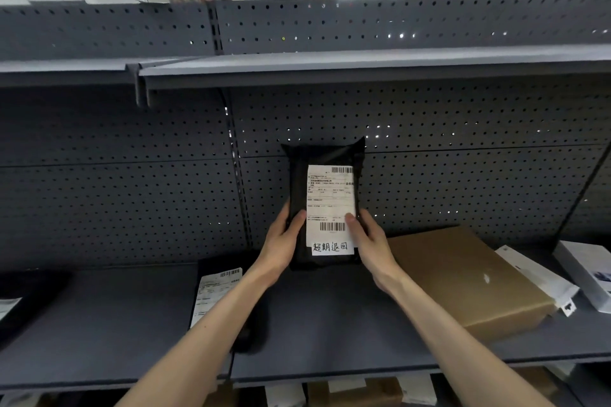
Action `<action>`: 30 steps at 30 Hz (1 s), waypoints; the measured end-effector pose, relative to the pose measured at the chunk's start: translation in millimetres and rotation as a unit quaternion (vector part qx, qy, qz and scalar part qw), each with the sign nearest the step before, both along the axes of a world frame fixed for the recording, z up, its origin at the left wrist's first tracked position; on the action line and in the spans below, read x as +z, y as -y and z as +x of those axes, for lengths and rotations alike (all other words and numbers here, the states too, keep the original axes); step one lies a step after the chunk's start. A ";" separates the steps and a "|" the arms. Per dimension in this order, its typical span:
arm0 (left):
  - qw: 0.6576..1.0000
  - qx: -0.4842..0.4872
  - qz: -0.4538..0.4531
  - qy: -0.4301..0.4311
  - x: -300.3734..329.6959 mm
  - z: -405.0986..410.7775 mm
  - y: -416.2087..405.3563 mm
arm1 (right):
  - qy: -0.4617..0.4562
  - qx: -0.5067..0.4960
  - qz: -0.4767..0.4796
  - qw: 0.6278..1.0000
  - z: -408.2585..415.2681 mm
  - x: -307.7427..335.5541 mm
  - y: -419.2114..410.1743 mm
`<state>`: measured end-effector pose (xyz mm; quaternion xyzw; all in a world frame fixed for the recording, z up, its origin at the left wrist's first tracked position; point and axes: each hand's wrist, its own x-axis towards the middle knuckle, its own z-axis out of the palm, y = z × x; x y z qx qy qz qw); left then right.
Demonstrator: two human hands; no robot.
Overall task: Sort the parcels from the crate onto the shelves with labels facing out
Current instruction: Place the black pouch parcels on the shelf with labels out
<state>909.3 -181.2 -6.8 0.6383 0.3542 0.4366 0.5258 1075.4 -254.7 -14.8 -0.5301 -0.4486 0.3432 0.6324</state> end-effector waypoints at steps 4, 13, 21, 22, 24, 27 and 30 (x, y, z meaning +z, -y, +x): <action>1.000 0.013 0.009 0.011 7.2 0.2 -0.3 | 0.027 -0.001 0.002 1.000 0.0 11.5 -0.4; 0.998 -0.023 -0.030 0.056 19.5 19.9 -3.7 | 0.142 -0.046 -0.057 0.987 35.0 41.4 13.4; 0.991 -0.117 -0.020 0.060 28.2 68.2 11.2 | 0.318 -0.229 -0.155 0.907 81.8 53.6 81.4; 0.989 -0.132 -0.023 0.063 30.3 77.1 18.3 | 0.334 -0.247 -0.179 0.892 90.0 53.7 94.8; 0.983 -0.168 -0.025 0.063 30.8 97.2 31.7 | 0.367 -0.283 -0.227 0.857 107.3 53.5 123.5; 0.970 -0.234 -0.031 0.054 27.2 132.7 59.4 | 0.411 -0.327 -0.302 0.795 126.9 57.7 175.9; 0.949 -0.309 -0.037 0.053 27.8 168.6 99.3 | 0.409 -0.377 -0.367 0.746 138.7 65.1 236.9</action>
